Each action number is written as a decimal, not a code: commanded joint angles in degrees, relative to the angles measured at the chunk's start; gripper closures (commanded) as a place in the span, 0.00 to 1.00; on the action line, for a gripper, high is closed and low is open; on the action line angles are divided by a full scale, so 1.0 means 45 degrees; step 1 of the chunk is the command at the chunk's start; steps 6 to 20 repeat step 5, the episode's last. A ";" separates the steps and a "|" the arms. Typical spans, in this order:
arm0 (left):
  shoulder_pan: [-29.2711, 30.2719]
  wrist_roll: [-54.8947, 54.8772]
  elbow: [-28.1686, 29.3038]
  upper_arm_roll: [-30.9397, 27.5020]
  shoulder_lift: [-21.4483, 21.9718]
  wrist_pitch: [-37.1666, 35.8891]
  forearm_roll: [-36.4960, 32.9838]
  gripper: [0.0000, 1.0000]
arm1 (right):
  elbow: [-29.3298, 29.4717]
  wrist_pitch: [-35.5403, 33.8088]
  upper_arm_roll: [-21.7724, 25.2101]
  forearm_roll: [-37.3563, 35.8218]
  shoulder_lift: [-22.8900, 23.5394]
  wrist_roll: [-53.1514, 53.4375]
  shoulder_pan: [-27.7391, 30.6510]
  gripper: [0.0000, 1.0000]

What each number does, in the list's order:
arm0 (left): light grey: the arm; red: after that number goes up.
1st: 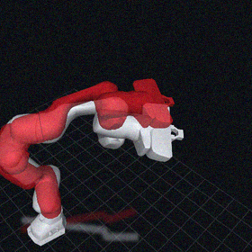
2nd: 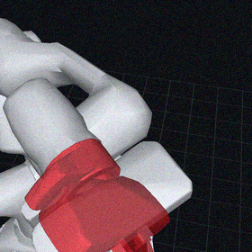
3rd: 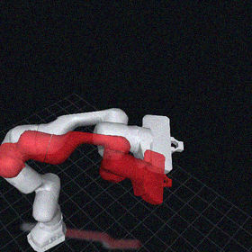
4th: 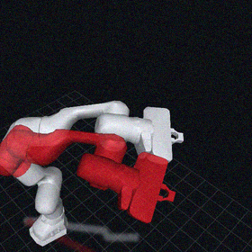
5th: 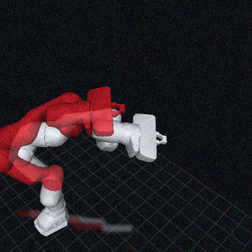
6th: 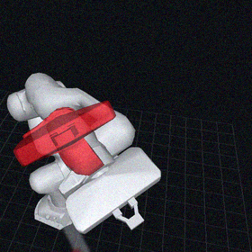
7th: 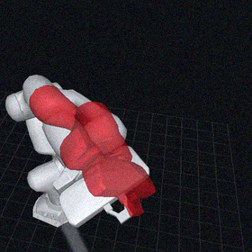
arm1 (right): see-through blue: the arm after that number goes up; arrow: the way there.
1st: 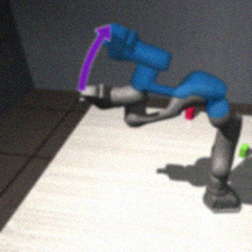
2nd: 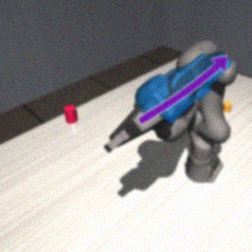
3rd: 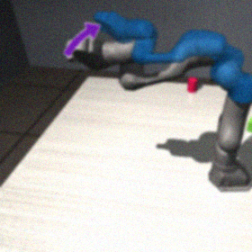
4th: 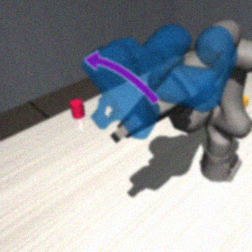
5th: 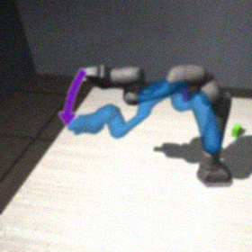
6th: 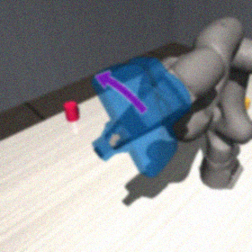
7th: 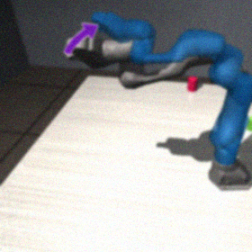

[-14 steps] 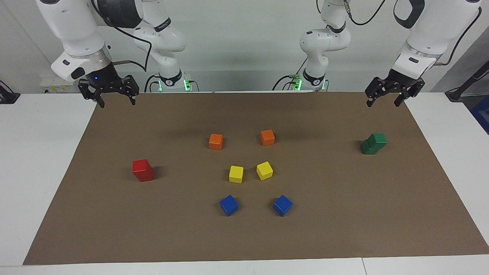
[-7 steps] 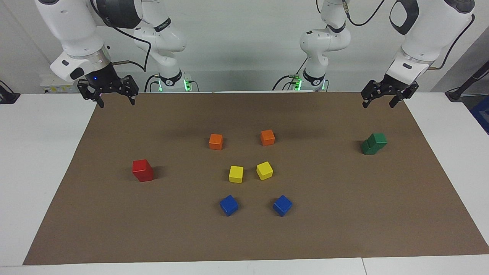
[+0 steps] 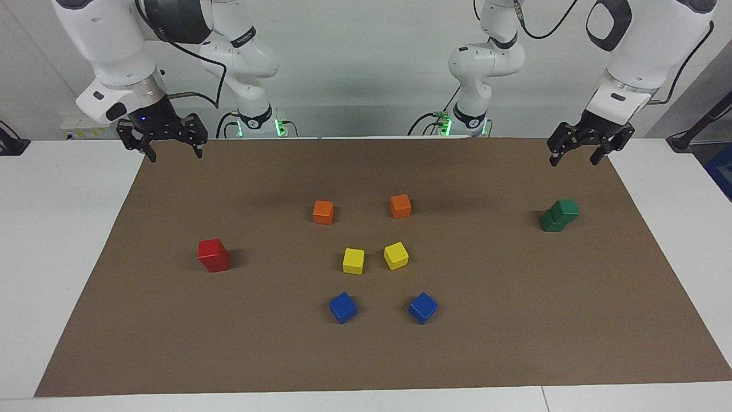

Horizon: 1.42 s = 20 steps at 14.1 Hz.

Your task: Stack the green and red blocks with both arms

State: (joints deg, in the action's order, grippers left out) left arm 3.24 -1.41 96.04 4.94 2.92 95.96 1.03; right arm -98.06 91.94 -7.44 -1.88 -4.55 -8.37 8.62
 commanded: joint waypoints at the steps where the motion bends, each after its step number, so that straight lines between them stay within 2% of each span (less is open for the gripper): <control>1: -0.0153 0.0117 0.0456 -0.0101 0.0385 0.0237 -0.0190 0.00 | -0.0161 -0.0118 -0.0066 0.0203 -0.0082 0.0199 0.0117 0.00; 20: -0.0289 0.0157 0.0455 -0.0101 0.0405 0.0101 -0.0190 0.00 | -0.0161 -0.0118 -0.0047 0.0203 -0.0082 0.0199 0.0117 0.00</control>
